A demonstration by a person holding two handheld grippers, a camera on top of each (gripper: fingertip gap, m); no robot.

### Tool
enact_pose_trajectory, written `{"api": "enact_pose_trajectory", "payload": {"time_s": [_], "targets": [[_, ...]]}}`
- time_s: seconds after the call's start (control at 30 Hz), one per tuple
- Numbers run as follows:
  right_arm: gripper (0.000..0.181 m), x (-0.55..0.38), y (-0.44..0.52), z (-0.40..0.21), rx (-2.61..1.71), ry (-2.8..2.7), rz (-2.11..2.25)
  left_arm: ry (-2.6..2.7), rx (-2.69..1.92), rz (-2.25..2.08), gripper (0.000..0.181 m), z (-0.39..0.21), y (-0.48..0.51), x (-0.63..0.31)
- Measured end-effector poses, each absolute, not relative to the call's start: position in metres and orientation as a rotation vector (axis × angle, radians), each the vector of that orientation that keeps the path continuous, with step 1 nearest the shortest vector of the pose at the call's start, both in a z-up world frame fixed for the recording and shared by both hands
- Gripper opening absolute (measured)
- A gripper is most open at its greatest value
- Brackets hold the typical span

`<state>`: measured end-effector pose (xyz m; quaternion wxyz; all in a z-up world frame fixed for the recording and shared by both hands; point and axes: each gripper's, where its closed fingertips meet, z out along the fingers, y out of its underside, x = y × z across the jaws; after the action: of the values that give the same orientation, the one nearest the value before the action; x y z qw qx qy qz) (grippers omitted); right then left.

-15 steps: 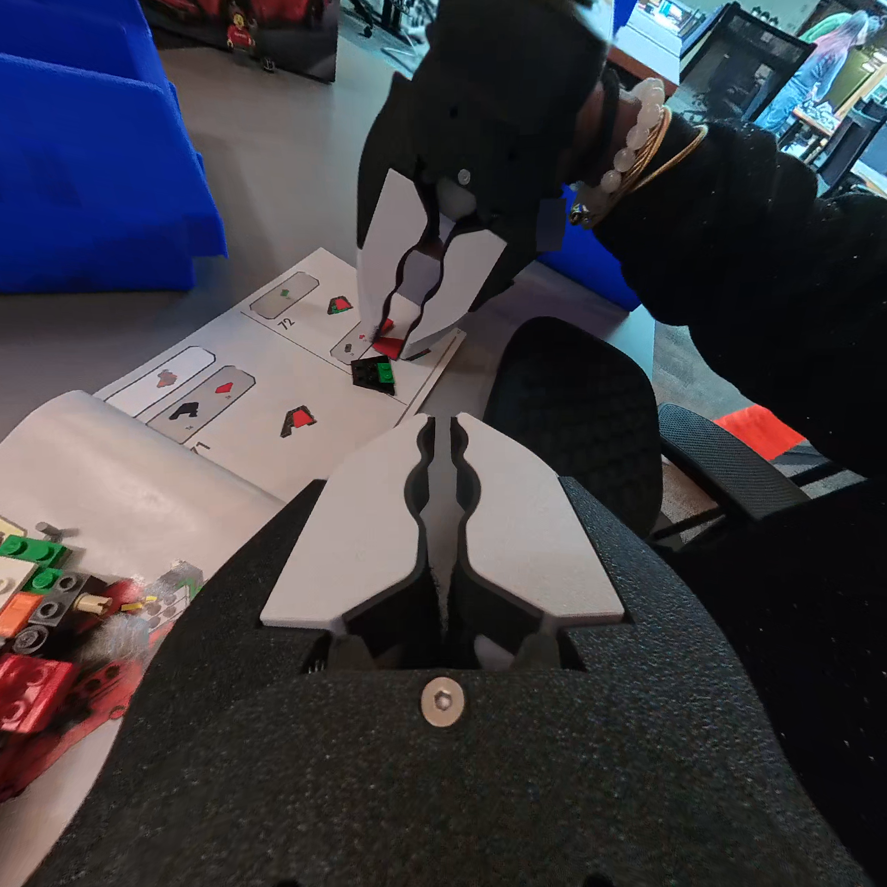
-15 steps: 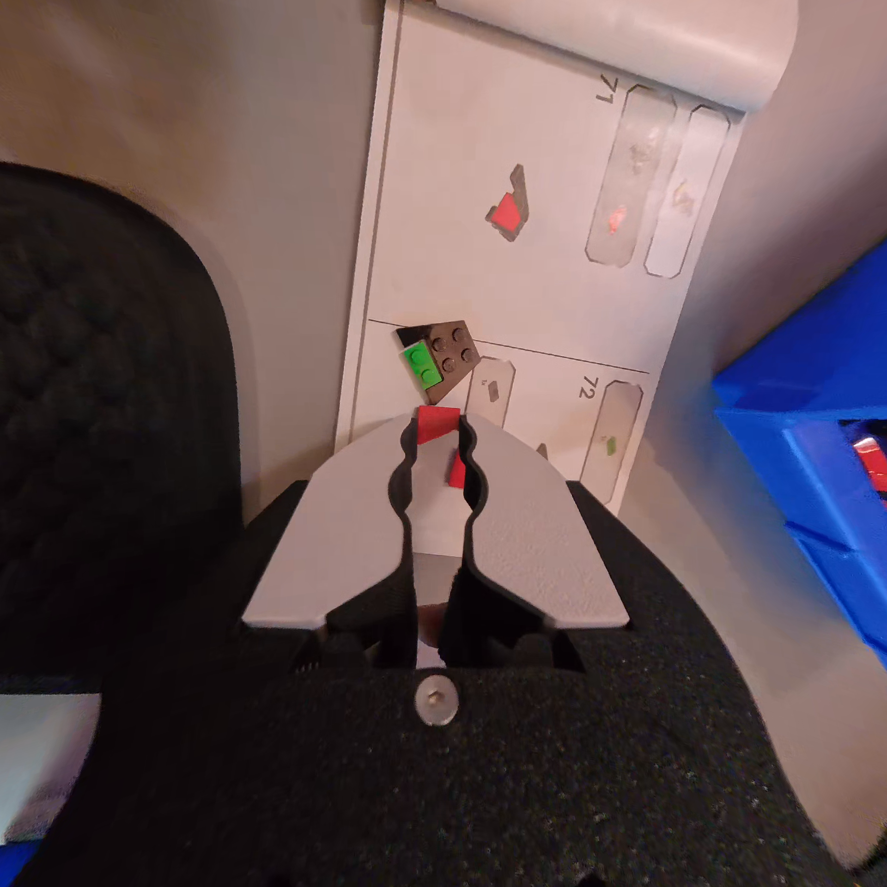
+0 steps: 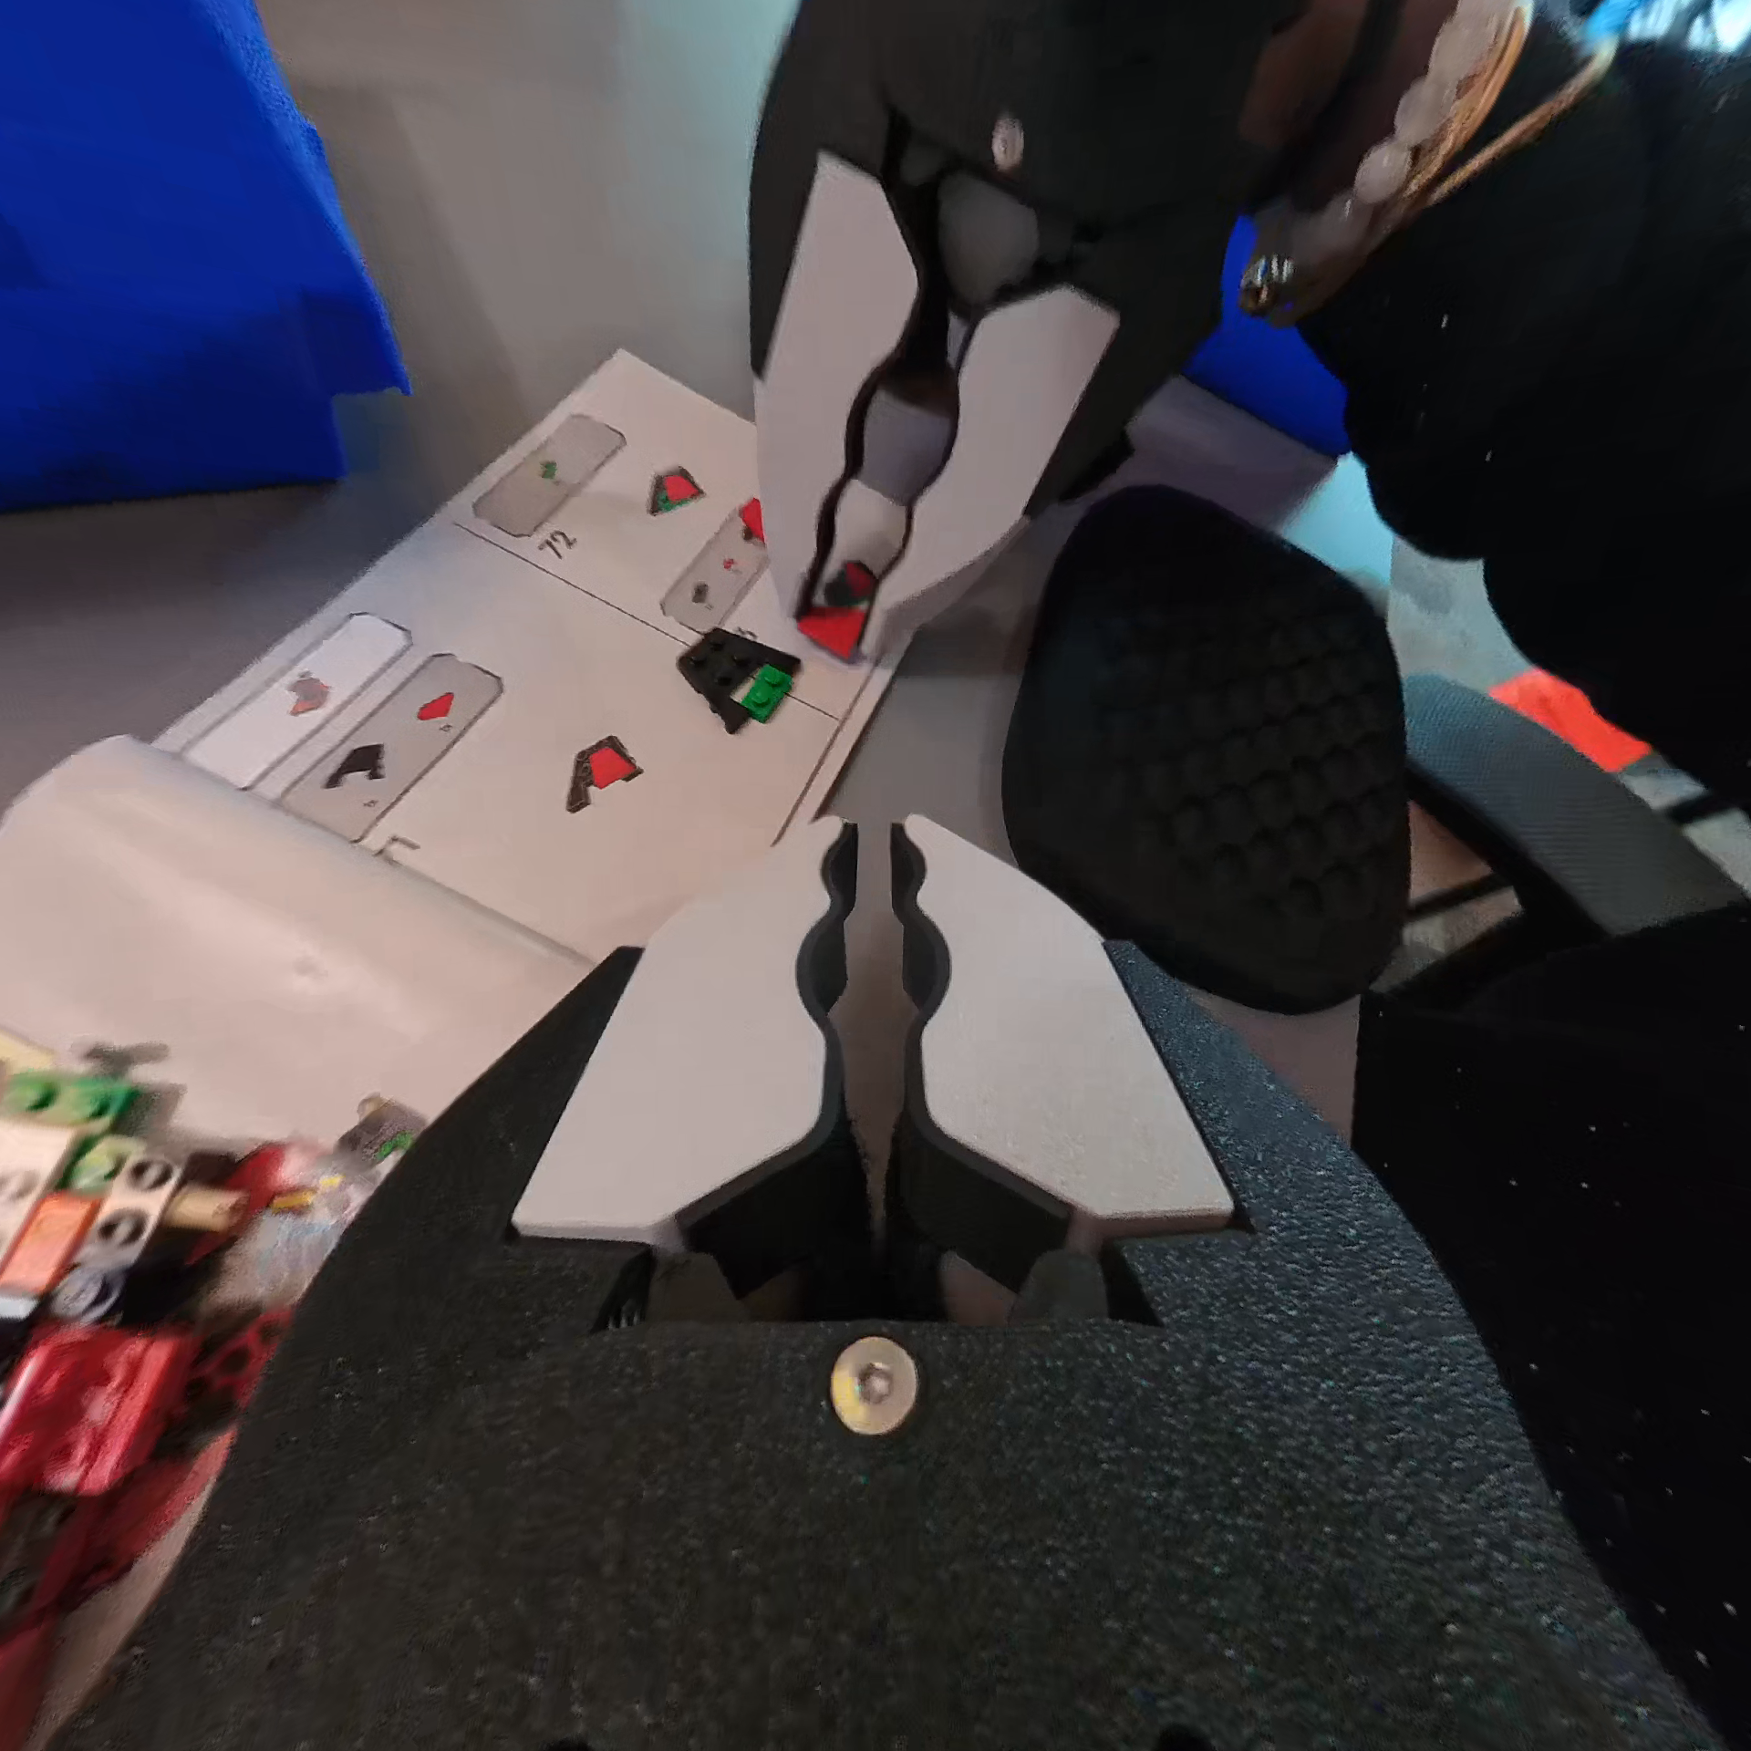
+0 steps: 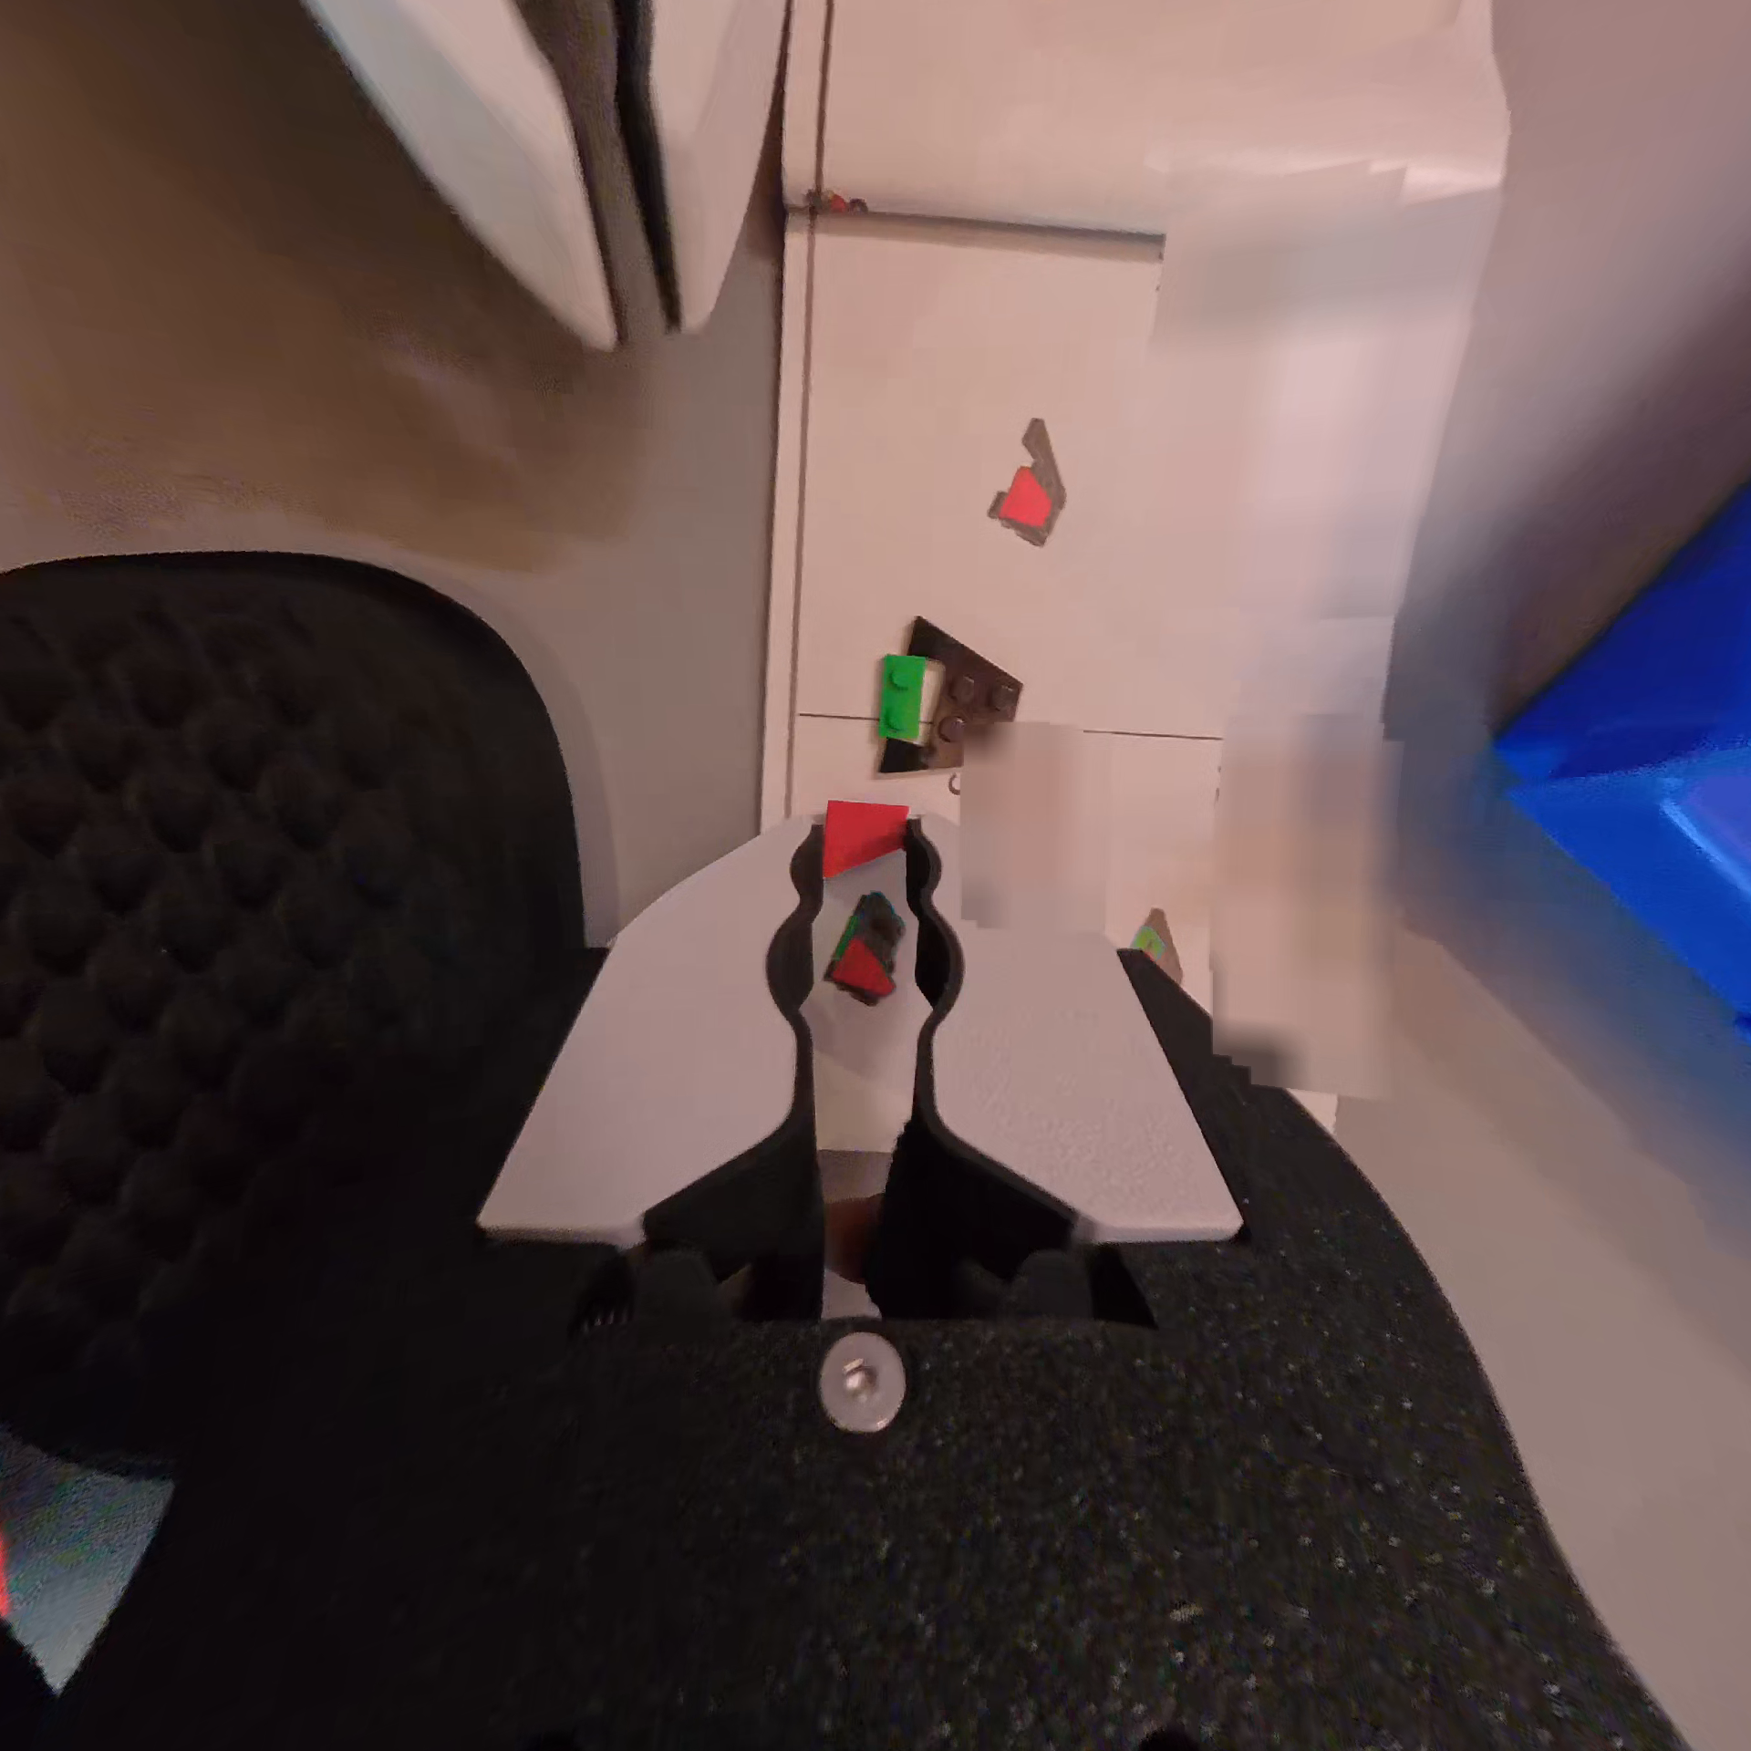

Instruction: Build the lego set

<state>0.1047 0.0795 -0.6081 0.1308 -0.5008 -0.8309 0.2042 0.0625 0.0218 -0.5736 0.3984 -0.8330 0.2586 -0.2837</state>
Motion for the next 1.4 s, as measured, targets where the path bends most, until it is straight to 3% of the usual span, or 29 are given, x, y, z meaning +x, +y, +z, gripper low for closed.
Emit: {"api": "enact_pose_trajectory", "payload": {"time_s": [0.57,1.4], "targets": [[0.016,0.083,0.108,-0.611,-1.414,-2.284,0.768,0.77,-2.276,-0.53,0.001,-0.609,0.061,0.09],[0.016,0.093,0.113,-0.609,-1.457,-2.254,0.717,0.726,-2.251,-0.464,0.001,-0.61,0.074,0.087]]}}
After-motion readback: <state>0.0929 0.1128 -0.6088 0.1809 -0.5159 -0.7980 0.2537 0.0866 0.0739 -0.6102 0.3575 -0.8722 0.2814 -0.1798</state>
